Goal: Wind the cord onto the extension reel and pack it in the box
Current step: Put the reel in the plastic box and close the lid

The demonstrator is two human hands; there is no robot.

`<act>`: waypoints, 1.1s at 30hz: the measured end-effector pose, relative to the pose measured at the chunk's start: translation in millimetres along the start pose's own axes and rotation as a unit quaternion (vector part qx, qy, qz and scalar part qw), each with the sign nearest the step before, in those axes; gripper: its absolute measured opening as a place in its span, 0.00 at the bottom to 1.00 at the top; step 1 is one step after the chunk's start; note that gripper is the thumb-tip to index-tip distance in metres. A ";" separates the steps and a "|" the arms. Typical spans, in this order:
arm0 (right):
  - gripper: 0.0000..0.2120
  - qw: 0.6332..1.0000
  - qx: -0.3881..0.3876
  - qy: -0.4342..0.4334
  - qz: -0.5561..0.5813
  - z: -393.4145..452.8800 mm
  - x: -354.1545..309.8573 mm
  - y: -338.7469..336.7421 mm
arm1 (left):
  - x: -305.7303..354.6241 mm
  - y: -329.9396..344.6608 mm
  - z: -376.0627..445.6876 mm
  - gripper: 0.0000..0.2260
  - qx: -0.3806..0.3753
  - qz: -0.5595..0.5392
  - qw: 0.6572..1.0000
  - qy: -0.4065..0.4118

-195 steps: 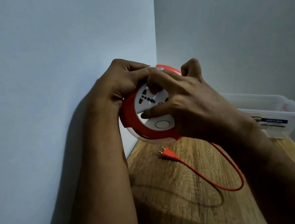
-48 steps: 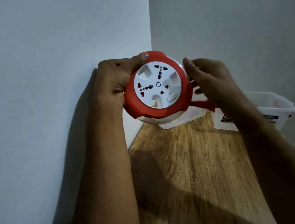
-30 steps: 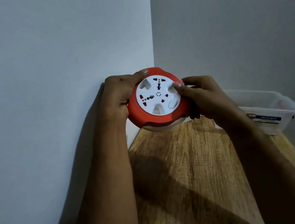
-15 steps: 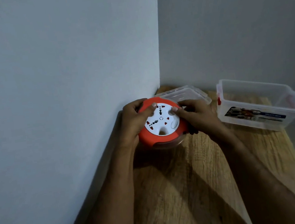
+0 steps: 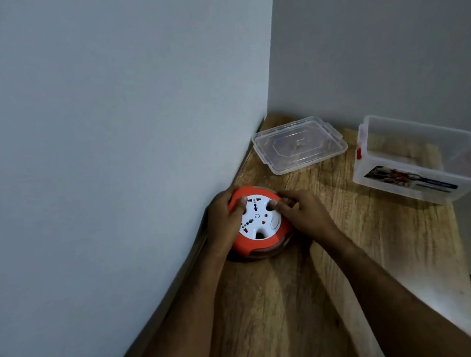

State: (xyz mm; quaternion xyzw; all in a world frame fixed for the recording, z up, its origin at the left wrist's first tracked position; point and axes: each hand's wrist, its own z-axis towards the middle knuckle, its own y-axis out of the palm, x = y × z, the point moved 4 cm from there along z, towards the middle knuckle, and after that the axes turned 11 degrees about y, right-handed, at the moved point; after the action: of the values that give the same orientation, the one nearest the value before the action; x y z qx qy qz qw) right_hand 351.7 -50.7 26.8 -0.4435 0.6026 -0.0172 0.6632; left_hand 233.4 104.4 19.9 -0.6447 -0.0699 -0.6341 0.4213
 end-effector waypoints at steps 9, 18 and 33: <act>0.20 0.983 0.064 -0.003 -0.173 -5.9 9.7 11.3 | -9.4 5.2 -7.0 0.17 -0.029 0.081 0.996 0.011; 0.13 0.979 0.087 -0.018 -0.186 -5.9 -6.2 2.9 | 3.7 7.2 -2.5 0.19 -0.080 0.167 0.983 0.011; 0.19 0.925 0.367 0.022 -0.094 11.2 21.8 -173.5 | 133.6 115.3 62.0 0.21 -0.053 -0.082 0.995 0.001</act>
State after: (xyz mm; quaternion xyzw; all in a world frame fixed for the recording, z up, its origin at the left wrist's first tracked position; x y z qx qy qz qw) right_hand 455.5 -161.7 114.0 -0.2236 0.5243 -0.3091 0.7613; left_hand 377.3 11.0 94.5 -0.6574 -0.0880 -0.6702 0.3330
